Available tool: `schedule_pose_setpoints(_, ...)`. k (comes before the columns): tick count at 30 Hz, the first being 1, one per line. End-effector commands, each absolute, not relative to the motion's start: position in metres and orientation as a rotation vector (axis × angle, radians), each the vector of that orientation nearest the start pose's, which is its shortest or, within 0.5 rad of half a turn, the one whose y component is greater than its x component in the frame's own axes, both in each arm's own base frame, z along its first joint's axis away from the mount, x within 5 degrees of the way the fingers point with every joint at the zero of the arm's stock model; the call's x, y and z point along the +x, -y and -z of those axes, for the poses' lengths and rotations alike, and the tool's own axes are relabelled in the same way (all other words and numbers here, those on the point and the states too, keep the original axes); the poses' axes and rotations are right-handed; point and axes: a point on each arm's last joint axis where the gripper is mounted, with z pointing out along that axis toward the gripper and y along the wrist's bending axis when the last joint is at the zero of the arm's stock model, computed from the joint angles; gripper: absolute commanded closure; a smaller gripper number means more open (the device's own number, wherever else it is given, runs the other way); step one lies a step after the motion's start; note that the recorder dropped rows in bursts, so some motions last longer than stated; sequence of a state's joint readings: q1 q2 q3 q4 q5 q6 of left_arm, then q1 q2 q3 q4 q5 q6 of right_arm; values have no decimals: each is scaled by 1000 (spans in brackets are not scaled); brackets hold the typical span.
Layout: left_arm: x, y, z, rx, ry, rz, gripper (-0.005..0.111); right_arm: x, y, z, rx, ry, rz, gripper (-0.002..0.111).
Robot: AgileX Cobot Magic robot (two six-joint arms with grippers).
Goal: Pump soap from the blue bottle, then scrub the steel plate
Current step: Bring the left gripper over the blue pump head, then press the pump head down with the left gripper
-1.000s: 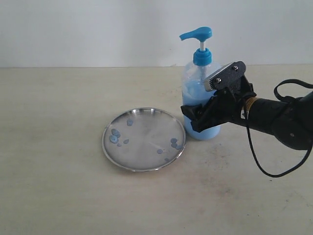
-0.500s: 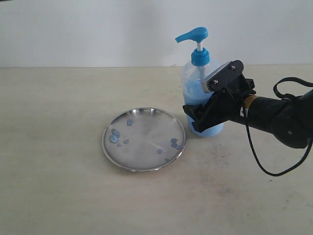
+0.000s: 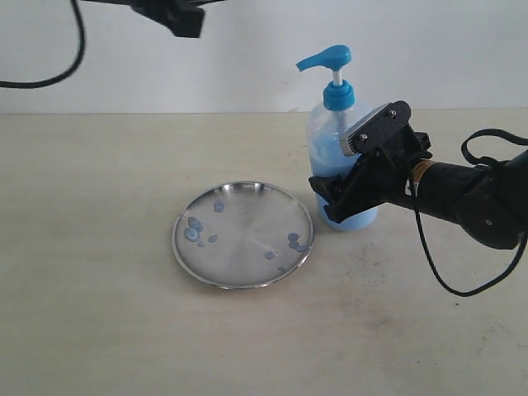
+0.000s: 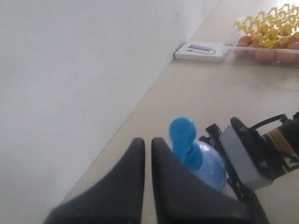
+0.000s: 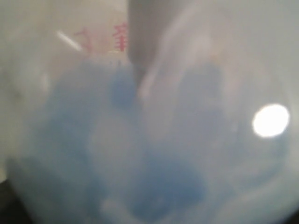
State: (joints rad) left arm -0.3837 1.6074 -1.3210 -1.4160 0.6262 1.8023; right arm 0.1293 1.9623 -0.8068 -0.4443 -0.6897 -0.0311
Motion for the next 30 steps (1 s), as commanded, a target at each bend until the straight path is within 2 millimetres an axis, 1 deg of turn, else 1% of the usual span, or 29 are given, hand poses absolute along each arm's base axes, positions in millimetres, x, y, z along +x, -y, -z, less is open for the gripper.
schedule_pose_setpoints(1,324,222,-348,1116,-1456,594,102,353,-70,-116,-731,-1929,-75,108)
schedule_pose_setpoints(5,323,248,-337,1159,-1453,627,102,353,-70,-116,-731,-1929,-75,108)
schedule_pose_setpoints(8,328,263,-331,1161,-1461,612,102,353,-70,-116,-733,-1929,-75,108)
schedule_pose_setpoints(11,335,272,-325,1164,-1465,610,102,353,-70,-116,-733,-1929,-75,108)
schedule_pose_setpoints(17,349,281,-320,1147,-1464,622,102,353,-70,-116,-742,-1926,-71,108)
schedule_pose_setpoints(27,354,286,-304,1155,-1508,659,102,353,-70,-116,-742,-1926,-71,108)
schedule_pose_setpoints(30,355,287,-296,1162,-1542,666,102,353,-70,-116,-742,-1926,-71,108)
